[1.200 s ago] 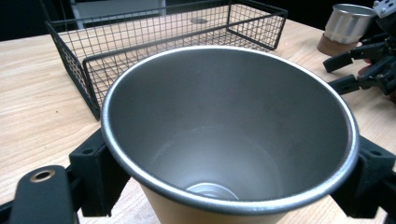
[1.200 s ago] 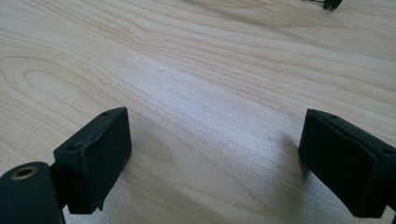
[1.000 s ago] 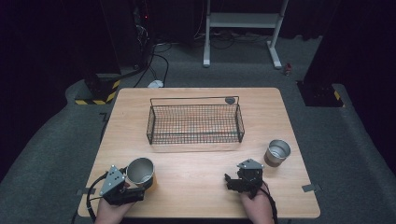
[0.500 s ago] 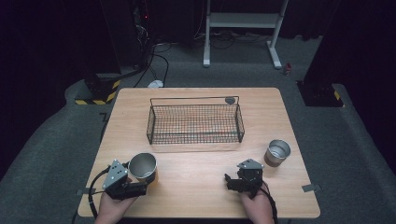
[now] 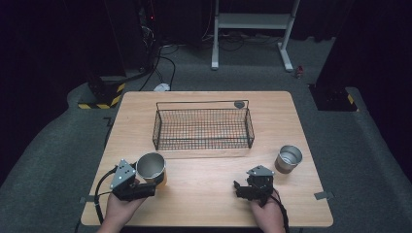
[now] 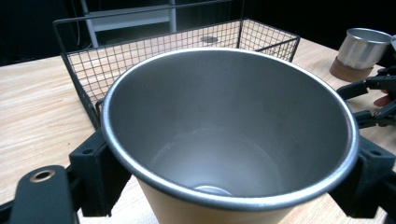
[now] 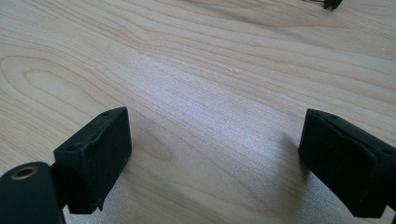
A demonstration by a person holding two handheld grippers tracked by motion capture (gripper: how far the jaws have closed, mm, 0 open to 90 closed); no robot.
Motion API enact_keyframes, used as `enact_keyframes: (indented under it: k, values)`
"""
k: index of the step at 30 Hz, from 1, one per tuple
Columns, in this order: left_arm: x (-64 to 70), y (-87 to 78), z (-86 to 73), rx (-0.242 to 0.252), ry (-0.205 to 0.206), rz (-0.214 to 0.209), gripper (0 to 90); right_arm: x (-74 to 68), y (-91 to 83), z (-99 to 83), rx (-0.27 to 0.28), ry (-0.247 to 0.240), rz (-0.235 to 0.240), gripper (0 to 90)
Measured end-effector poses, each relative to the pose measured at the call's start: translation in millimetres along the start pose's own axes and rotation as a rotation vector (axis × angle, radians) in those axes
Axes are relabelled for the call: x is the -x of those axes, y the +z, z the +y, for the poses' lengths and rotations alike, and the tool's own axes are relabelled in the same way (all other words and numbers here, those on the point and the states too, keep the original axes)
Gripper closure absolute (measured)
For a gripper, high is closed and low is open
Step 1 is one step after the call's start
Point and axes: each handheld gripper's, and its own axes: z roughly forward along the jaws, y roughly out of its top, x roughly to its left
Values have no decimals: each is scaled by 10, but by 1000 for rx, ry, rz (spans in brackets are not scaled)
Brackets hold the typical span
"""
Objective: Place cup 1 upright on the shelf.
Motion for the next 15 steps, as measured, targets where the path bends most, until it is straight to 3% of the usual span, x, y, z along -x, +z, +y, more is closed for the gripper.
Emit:
enact_keyframes:
  k: [15]
  values:
    - [-23, 140, 121, -7, -15, -17, 142, 0, 0, 0, 0, 0, 0, 95]
